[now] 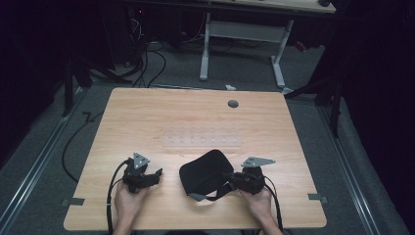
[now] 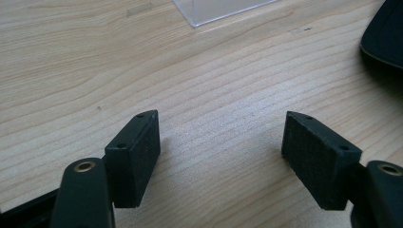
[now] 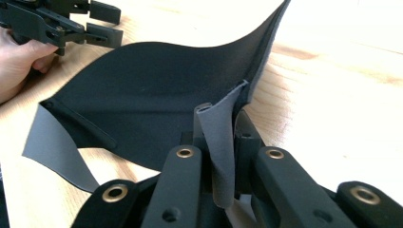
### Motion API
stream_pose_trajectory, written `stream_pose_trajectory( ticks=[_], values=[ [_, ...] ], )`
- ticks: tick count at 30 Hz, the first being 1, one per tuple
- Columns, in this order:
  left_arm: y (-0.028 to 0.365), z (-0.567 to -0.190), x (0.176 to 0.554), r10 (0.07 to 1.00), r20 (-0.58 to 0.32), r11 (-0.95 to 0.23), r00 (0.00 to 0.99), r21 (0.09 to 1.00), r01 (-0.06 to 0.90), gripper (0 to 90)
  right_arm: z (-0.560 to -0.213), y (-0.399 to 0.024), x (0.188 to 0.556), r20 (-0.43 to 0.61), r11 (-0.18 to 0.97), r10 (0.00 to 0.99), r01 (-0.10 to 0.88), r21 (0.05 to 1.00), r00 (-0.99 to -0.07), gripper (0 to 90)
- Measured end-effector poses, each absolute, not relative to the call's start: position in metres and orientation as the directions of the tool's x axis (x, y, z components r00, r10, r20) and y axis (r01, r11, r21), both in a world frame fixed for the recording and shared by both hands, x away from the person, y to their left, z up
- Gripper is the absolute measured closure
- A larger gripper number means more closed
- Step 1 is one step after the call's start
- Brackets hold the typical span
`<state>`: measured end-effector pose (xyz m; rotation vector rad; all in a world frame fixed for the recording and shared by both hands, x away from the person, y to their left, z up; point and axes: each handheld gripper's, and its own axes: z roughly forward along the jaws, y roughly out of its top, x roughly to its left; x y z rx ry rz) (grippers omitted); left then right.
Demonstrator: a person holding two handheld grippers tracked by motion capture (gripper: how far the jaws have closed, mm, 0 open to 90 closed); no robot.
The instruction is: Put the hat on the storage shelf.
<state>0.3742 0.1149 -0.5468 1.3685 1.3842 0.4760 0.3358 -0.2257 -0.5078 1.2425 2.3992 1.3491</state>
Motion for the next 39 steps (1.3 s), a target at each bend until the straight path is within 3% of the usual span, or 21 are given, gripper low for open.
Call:
stream_pose_trajectory(
  ticks=[20, 31, 33, 39],
  values=[
    [0.115, -0.547, 0.374, 0.885, -0.394, 0.254, 0.247, 0.854, 0.454, 29.4, -0.489, -0.244, 0.327, 0.306, 0.195, 0.699, 0.583, 0.789, -0.647, 84.5],
    [0.113, -0.543, 0.366, 0.869, -0.369, 0.201, 0.33, 0.872, 0.447, 30.5, -0.473, -0.246, 0.329, 0.304, 0.177, 0.689, 0.559, 0.81, -0.658, 84.4],
    [0.111, -0.533, 0.361, 0.83, -0.423, 0.246, 0.363, 0.862, 0.443, 30.1, -0.47, -0.248, 0.329, 0.31, 0.171, 0.695, 0.568, 0.805, -0.649, 84.4],
    [0.104, -0.514, 0.351, 0.791, -0.439, 0.257, 0.426, 0.871, 0.42, 29.2, -0.466, -0.251, 0.331, 0.331, 0.151, 0.698, 0.582, 0.799, -0.635, 84.4]
  ],
)
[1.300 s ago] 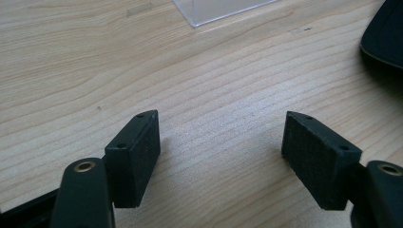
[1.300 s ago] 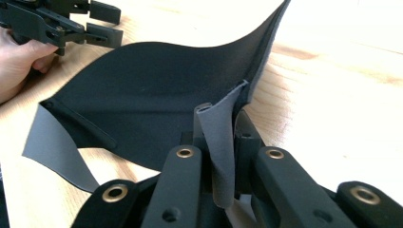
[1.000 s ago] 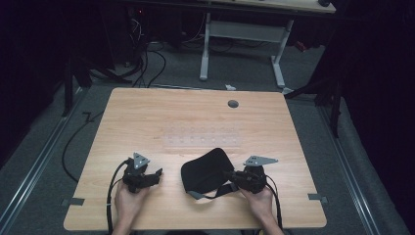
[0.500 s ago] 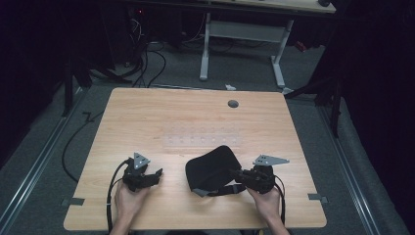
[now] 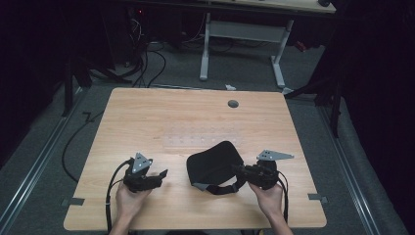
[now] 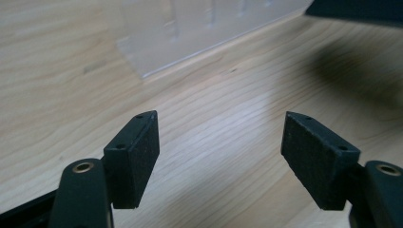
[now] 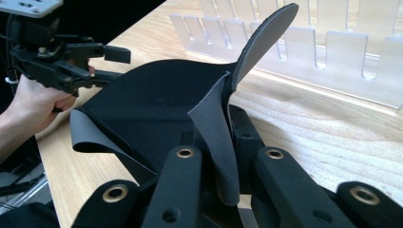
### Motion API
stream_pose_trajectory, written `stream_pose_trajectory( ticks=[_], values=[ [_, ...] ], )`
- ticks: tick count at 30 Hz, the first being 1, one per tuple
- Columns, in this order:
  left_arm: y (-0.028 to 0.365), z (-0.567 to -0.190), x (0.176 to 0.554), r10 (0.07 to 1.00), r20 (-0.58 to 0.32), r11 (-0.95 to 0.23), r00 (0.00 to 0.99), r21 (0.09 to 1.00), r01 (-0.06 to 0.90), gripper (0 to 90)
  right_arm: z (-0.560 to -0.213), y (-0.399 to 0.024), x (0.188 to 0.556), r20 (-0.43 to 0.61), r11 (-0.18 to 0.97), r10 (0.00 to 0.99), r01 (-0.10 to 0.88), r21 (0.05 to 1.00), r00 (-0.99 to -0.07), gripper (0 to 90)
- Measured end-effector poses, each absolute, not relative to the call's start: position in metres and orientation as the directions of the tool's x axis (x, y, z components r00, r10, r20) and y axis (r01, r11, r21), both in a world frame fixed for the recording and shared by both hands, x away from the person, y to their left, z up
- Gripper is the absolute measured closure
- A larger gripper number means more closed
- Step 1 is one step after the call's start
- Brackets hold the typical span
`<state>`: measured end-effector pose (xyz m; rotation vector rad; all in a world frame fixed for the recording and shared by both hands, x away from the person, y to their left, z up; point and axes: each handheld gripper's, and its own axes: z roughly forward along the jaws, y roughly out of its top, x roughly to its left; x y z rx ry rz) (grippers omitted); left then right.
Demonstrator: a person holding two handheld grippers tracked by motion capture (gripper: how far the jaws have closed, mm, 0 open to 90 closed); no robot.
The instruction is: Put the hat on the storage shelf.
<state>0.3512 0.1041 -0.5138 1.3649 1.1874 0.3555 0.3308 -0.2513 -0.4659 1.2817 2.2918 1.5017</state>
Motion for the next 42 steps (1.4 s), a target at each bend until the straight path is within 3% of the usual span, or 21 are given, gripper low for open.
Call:
stream_pose_trajectory(
  ticks=[9, 21, 42],
  values=[
    [0.087, -0.498, 0.333, 0.735, -0.441, 0.211, 0.516, 0.871, 0.444, 28.8, -0.456, -0.252, 0.331, 0.345, 0.131, 0.685, 0.574, 0.809, -0.642, 84.4],
    [0.065, -0.479, 0.319, 0.703, -0.365, 0.138, 0.61, 0.912, 0.387, 29.7, -0.45, -0.245, 0.333, 0.335, 0.144, 0.679, 0.566, 0.812, -0.653, 84.4],
    [0.041, -0.475, 0.316, 0.673, -0.309, 0.066, 0.672, 0.93, 0.361, 34.2, -0.449, -0.24, 0.336, 0.342, 0.154, 0.672, 0.576, 0.803, -0.656, 84.3]
  ],
)
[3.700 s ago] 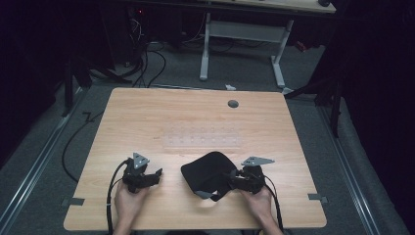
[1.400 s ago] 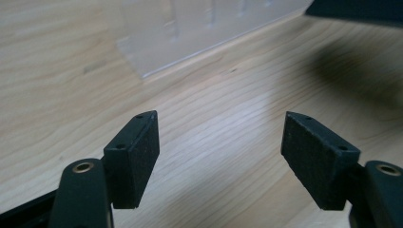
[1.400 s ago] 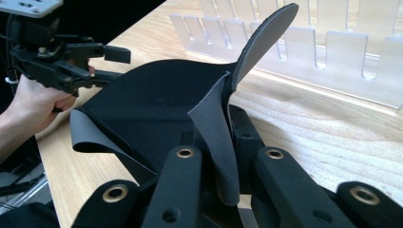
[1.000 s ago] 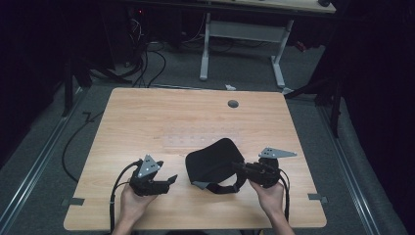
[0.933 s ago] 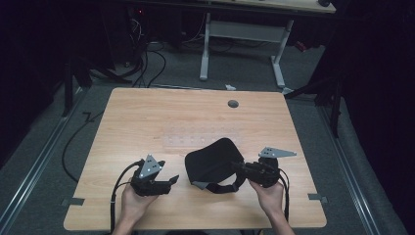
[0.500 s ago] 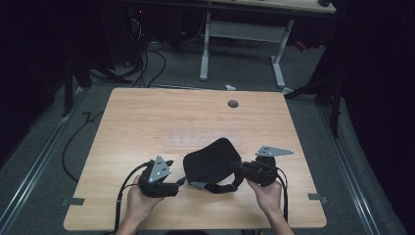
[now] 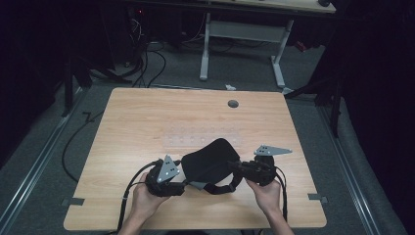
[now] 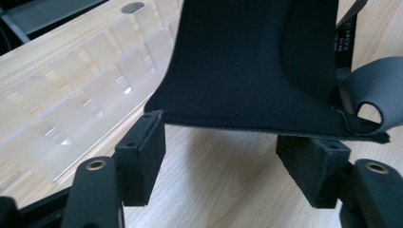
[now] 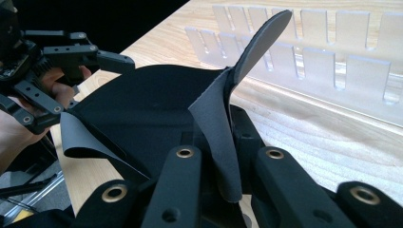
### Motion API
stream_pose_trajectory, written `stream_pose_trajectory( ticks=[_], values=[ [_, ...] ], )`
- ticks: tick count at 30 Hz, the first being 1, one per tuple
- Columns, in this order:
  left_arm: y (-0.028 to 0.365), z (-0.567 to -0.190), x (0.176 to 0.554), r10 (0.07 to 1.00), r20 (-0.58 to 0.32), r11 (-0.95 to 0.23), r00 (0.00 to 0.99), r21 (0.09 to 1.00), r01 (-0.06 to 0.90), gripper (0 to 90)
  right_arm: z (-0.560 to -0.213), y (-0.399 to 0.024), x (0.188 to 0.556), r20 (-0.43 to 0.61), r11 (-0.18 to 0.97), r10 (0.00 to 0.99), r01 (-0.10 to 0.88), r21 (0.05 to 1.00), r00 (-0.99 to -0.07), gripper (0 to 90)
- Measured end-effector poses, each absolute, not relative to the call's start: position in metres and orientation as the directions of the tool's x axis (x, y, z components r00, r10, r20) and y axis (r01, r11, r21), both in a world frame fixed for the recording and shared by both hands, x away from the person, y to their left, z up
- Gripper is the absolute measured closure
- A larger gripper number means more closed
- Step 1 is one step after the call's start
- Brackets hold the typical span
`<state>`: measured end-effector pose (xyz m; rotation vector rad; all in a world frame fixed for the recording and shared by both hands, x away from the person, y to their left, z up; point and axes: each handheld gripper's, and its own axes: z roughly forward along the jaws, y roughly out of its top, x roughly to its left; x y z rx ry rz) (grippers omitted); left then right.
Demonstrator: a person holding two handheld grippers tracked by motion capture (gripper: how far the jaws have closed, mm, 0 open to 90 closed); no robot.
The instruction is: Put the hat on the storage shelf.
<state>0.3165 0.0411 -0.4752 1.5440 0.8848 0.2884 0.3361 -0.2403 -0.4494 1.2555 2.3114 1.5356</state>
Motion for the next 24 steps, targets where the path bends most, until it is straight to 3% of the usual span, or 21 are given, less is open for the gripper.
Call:
stream_pose_trajectory(
  ticks=[24],
  values=[
    [0.0402, -0.4725, 0.3166, 0.693, -0.293, 0.056, 0.658, 0.933, 0.356, 37.6, -0.4423, -0.2331, 0.3396, 0.369, 0.136, 0.639, 0.571, 0.809, -0.675, 84.1]
  ],
)
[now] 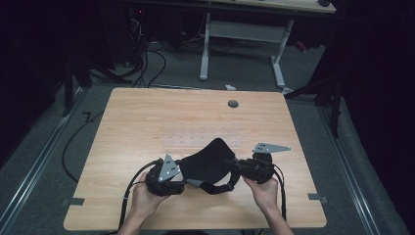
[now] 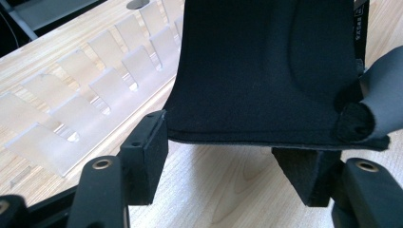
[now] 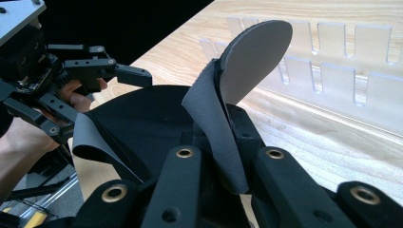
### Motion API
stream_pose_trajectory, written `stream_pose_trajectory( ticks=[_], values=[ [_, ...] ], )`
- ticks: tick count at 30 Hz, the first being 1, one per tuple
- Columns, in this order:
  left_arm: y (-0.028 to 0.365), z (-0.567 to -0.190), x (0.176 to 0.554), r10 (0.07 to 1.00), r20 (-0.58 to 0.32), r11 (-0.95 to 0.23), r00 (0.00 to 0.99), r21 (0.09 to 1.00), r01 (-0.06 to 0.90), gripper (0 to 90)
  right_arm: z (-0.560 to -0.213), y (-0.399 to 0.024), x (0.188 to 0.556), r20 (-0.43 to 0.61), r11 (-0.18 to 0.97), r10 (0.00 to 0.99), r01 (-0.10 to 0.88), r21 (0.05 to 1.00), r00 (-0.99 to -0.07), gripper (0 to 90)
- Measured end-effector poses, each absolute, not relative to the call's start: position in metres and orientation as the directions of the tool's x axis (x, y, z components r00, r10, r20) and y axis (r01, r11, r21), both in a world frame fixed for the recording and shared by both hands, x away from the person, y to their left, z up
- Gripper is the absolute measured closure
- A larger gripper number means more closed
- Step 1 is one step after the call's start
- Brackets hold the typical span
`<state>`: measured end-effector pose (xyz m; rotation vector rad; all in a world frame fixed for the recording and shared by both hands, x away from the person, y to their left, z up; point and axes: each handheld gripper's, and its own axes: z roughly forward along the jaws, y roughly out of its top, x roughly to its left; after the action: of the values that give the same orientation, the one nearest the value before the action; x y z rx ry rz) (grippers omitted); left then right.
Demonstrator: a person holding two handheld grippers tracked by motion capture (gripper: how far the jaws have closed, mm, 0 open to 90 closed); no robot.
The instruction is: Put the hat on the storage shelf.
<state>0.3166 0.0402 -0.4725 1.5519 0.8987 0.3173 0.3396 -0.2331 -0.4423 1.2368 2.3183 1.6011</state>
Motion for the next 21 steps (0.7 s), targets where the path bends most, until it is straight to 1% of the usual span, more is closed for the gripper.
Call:
stream_pose_trajectory(
  ticks=[9, 10, 13, 18, 19, 21],
  values=[
    [0.0376, -0.4751, 0.3152, 0.703, -0.255, 0.02, 0.664, 0.94, 0.34, 39.6, -0.4435, -0.2311, 0.3423, 0.378, 0.142, 0.64, 0.586, 0.798, -0.669, 84.1],
    [0.0374, -0.4751, 0.3143, 0.688, -0.263, 0.023, 0.676, 0.939, 0.343, 44.7, -0.4437, -0.2305, 0.3434, 0.39, 0.144, 0.626, 0.592, 0.793, -0.675, 84.1],
    [0.0329, -0.4755, 0.3125, 0.676, -0.238, -0.004, 0.698, 0.945, 0.327, 46.2, -0.4443, -0.2289, 0.3445, 0.397, 0.146, 0.615, 0.593, 0.792, -0.681, 84.1],
    [0.0313, -0.4741, 0.3123, 0.668, -0.225, -0.03, 0.709, 0.944, 0.328, 54.4, -0.4437, -0.2279, 0.3463, 0.404, 0.141, 0.618, 0.602, 0.786, -0.674, 83.8],
    [0.0307, -0.4733, 0.3112, 0.665, -0.22, -0.037, 0.713, 0.945, 0.326, 56.5, -0.4433, -0.2274, 0.3465, 0.406, 0.144, 0.619, 0.605, 0.783, -0.673, 83.7],
    [0.031, -0.4709, 0.3091, 0.651, -0.219, -0.044, 0.727, 0.945, 0.324, 63.6, -0.4423, -0.2271, 0.3468, 0.4, 0.147, 0.621, 0.601, 0.786, -0.674, 83.4]
  ],
)
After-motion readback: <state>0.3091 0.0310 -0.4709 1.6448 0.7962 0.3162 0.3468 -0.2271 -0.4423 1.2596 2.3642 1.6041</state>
